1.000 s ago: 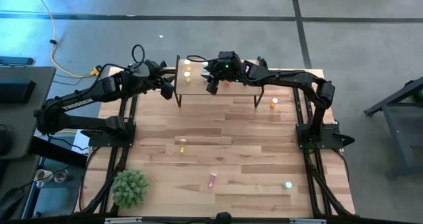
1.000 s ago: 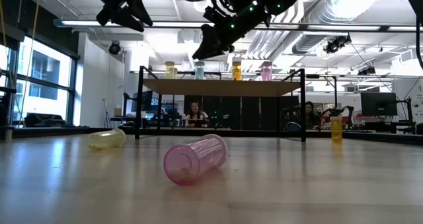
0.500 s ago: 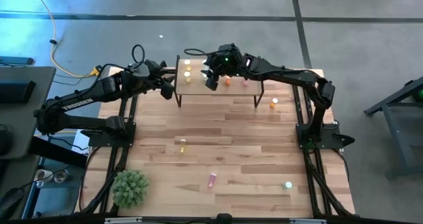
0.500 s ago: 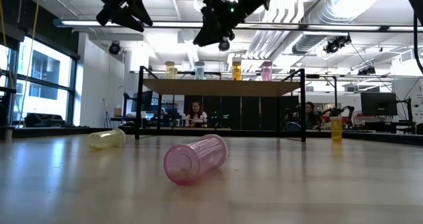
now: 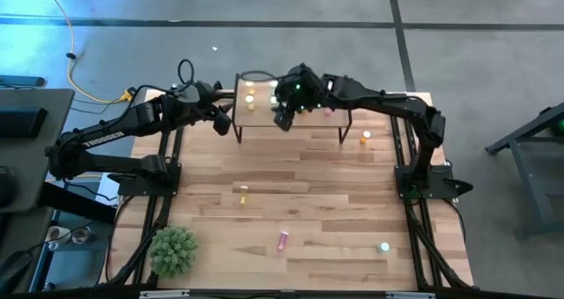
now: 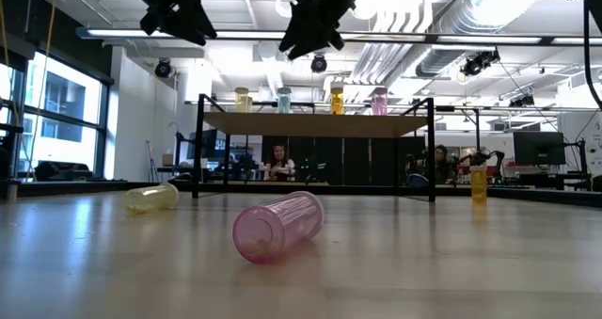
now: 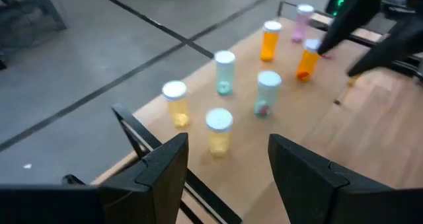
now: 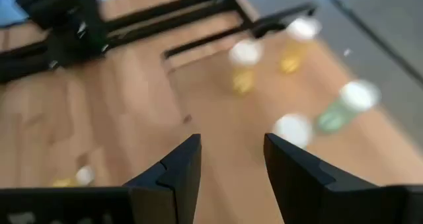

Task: Pick and place medicine bottles onto shelf by color
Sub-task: Put the blue pill bottle on the shelf aligned with the other blue pill bottles

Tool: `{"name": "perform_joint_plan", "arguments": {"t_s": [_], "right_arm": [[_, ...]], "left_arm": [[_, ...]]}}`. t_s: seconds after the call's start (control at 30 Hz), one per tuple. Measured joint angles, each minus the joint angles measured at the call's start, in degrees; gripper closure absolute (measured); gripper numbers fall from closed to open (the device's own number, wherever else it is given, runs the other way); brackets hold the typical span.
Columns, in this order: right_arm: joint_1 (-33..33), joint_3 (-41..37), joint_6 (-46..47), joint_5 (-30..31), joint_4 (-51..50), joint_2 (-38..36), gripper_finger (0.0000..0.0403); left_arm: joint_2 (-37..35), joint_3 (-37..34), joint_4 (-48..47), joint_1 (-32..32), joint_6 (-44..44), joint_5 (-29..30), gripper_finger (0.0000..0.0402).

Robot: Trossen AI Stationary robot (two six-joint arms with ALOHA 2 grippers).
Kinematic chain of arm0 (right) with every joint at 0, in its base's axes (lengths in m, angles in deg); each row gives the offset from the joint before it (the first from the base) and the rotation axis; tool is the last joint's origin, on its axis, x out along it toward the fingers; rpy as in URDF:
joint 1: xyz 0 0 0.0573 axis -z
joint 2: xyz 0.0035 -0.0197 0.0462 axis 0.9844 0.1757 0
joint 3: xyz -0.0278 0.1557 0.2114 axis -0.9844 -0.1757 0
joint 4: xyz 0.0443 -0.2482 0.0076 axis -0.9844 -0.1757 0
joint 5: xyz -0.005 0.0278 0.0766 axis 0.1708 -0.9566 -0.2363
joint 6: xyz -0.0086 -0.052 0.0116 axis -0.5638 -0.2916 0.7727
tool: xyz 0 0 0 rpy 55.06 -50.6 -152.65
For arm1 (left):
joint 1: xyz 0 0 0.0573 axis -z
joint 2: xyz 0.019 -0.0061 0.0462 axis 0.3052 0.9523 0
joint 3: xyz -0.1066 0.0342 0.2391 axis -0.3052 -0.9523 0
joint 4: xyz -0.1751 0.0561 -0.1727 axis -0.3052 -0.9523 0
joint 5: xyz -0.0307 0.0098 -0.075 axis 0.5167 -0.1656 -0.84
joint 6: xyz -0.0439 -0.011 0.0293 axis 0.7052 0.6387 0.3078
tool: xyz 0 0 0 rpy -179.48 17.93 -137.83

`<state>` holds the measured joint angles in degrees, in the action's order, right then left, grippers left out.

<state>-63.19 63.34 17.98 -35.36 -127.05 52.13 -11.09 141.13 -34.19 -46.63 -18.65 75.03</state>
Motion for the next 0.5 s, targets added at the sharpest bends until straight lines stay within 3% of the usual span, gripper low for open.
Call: {"name": "perform_joint_plan", "arguments": {"t_s": [0.23,0.5], "right_arm": [[-6.5,-0.8,10.4,0.4,-7.9,0.0,0.0247],[-14.5,-0.8,22.4,6.9,-19.7,0.0,0.0247]], "left_arm": [[0.0,0.0,-1.6,0.1,1.4,-3.1,0.0204],[0.0,0.0,-1.6,0.1,-0.4,-4.6,0.0204]]}}
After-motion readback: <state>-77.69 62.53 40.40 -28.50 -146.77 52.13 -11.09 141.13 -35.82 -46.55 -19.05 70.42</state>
